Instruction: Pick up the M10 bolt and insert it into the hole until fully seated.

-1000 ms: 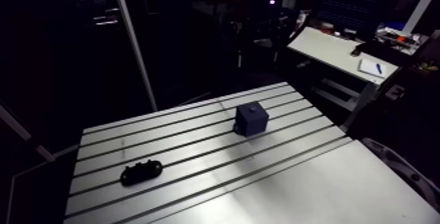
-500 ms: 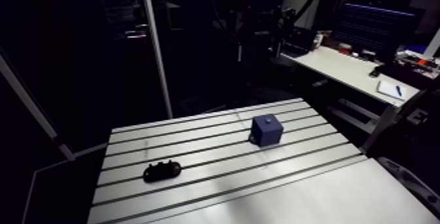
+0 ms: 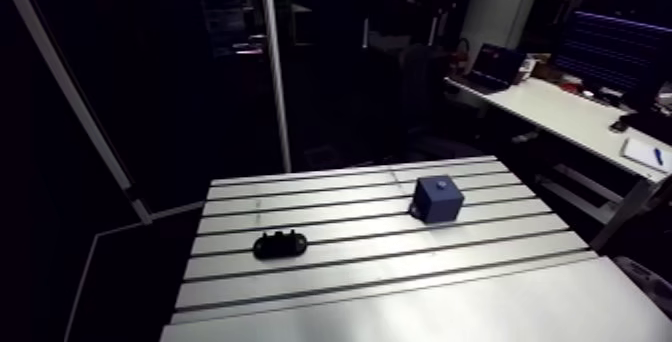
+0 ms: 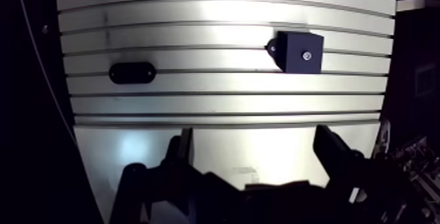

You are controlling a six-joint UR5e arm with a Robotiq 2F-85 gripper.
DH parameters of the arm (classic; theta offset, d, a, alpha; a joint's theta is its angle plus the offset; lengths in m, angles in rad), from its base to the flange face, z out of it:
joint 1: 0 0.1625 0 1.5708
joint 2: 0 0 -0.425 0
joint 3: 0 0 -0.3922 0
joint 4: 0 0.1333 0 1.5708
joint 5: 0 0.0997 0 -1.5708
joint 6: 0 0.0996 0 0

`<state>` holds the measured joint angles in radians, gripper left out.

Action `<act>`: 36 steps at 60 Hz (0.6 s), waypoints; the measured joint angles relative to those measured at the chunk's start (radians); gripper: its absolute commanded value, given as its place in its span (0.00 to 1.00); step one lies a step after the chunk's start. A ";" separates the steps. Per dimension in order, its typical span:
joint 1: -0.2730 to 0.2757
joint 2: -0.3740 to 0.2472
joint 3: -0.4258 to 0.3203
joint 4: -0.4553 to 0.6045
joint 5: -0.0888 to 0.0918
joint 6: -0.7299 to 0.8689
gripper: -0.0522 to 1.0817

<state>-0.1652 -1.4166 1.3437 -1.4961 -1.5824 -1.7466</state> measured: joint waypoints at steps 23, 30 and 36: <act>0.104 0.006 -0.079 0.097 0.002 0.037 0.05; 0.115 -0.018 -0.048 0.085 0.000 0.038 0.05; 0.119 -0.039 -0.016 0.066 -0.003 0.037 0.05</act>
<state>-0.0460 -1.4553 1.3281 -1.4297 -1.5855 -1.7092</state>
